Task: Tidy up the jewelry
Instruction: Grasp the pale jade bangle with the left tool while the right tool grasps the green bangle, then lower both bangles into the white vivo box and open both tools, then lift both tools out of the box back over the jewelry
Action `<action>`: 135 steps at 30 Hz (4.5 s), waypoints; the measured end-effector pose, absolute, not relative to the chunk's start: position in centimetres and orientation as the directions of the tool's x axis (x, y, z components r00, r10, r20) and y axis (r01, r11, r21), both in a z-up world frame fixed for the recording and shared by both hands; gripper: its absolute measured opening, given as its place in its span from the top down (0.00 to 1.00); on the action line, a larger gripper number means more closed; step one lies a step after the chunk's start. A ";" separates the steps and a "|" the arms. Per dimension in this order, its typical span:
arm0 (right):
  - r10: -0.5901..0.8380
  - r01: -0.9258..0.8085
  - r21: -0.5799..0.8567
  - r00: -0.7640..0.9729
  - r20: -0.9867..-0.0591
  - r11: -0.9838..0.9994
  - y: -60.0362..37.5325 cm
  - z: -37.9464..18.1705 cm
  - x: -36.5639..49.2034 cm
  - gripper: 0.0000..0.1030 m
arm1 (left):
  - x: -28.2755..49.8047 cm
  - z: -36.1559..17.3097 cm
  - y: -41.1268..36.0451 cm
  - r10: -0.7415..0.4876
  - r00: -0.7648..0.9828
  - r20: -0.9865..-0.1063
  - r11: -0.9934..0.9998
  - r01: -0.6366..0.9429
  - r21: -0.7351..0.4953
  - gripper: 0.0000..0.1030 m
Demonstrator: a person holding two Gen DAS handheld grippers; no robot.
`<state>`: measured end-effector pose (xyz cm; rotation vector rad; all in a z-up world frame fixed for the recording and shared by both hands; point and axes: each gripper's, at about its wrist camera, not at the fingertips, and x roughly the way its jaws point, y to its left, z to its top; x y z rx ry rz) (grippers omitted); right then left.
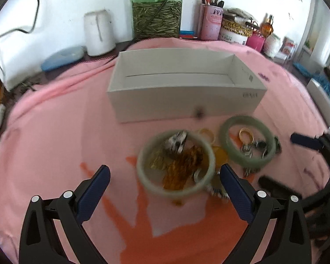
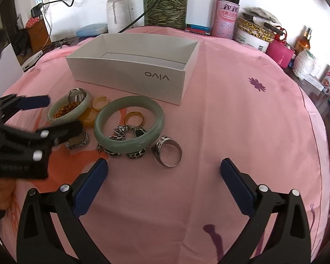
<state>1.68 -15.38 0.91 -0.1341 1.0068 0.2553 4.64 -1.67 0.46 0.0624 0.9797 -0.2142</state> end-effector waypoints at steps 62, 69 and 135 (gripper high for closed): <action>0.329 -0.325 0.149 0.618 -0.714 0.934 -14.1 6.5 11.2 0.33 | 11.8 4.8 -0.9 -0.122 0.677 -0.726 0.986 0.164 -0.013 0.33; 0.386 -0.313 0.239 0.605 -0.696 0.919 -16.3 6.4 11.4 0.27 | 11.2 4.7 0.1 -0.143 0.686 -0.713 0.987 0.154 -0.049 0.23; 0.363 -0.299 0.248 0.440 -0.821 0.922 -16.7 2.7 4.6 0.69 | 3.7 2.4 3.5 -0.182 0.592 -0.785 0.981 0.167 -0.102 0.11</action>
